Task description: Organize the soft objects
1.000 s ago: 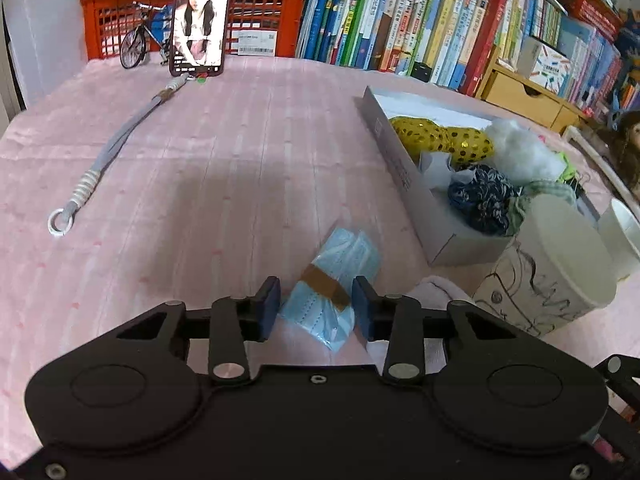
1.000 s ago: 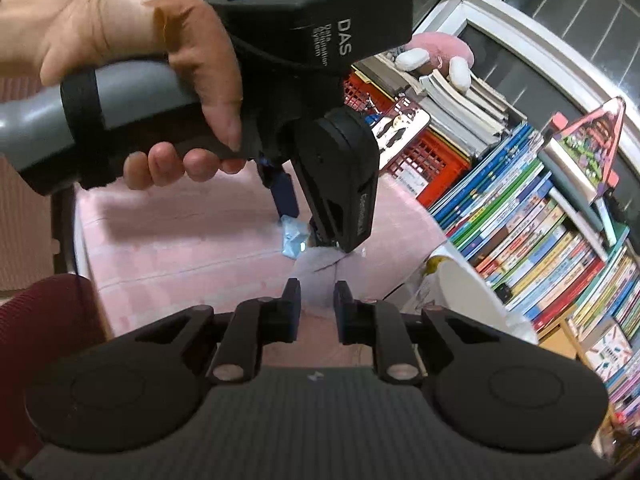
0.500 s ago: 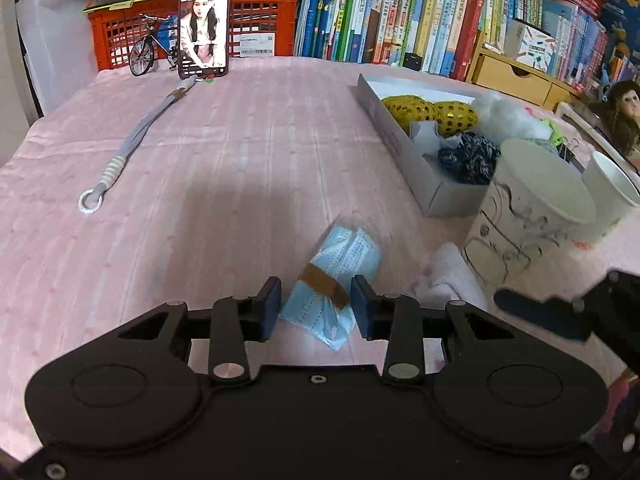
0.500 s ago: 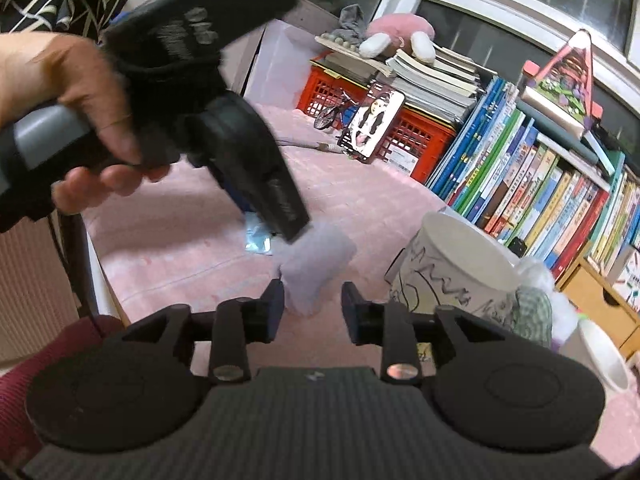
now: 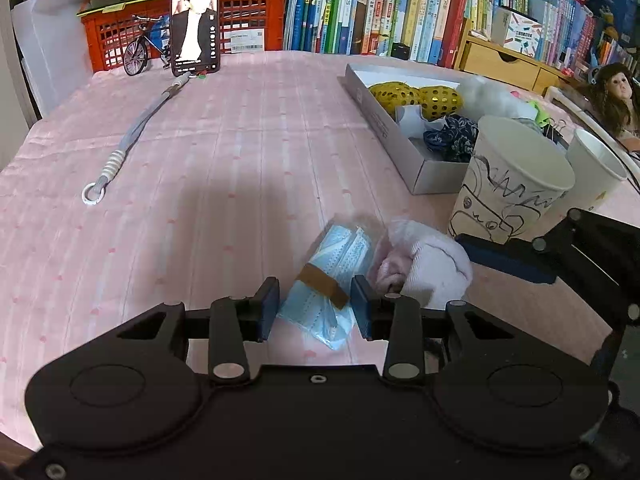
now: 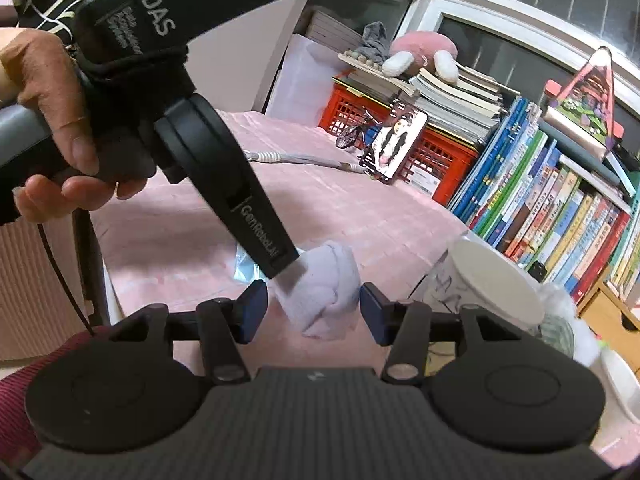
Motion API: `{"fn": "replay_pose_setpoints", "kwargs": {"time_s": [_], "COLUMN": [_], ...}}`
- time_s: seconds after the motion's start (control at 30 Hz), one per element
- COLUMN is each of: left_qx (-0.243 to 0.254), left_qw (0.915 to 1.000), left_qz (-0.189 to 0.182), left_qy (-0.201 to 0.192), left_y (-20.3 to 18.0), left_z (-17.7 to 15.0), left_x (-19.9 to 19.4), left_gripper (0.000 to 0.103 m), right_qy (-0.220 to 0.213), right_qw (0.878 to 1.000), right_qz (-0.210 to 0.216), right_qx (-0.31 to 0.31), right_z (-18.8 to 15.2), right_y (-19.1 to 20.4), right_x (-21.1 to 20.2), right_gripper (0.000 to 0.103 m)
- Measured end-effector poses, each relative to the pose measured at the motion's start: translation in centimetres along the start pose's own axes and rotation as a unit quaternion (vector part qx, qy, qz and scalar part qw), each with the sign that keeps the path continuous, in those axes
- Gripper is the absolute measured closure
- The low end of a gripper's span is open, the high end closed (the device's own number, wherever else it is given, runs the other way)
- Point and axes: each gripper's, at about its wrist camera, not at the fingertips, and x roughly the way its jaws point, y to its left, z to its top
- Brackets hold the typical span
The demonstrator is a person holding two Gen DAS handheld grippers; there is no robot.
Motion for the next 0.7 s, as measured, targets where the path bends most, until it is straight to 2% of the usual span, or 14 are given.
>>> {"fn": "replay_pose_setpoints", "kwargs": {"time_s": [0.03,0.07,0.13,0.2,0.33,0.5,0.57,0.6,0.7], "left_qx": [-0.001,-0.001,0.003,0.016,0.05,0.068,0.065,0.063,0.061], "left_qw": [1.0,1.0,0.9999,0.9996,0.9983,0.9971,0.9974,0.9976,0.9978], "left_qz": [0.0,0.001,0.01,0.017,0.021,0.024,0.021,0.019,0.016], "left_qy": [-0.001,-0.003,-0.008,-0.013,-0.021,-0.023,-0.021,-0.021,-0.022], "left_y": [0.1,0.2,0.2,0.1,-0.2,0.0,0.3,0.5,1.0], "left_z": [0.0,0.0,-0.1,-0.2,-0.2,-0.4,-0.5,-0.6,-0.8], "left_x": [0.0,0.0,0.1,0.1,0.0,-0.3,-0.4,-0.5,-0.9], "left_gripper": [0.063,0.061,0.052,0.05,0.049,0.048,0.046,0.044,0.037], "right_qy": [0.001,0.003,0.004,0.004,0.004,0.002,0.001,0.0,0.0], "right_qw": [1.0,1.0,1.0,1.0,1.0,1.0,1.0,1.0,1.0], "right_qz": [-0.001,-0.003,0.0,0.0,-0.002,0.011,0.015,0.018,0.022], "right_qx": [0.001,0.002,0.005,0.004,-0.01,-0.022,-0.024,-0.022,-0.012], "right_z": [0.0,-0.1,-0.1,-0.1,0.0,0.2,0.2,0.2,0.2], "right_y": [-0.1,-0.2,-0.4,-0.5,-0.4,-0.5,-0.6,-0.6,-0.8], "right_x": [0.0,0.1,0.1,0.2,0.8,1.6,1.8,1.8,1.5], "right_gripper": [0.051,0.054,0.055,0.055,0.04,0.038,0.044,0.05,0.055]}}
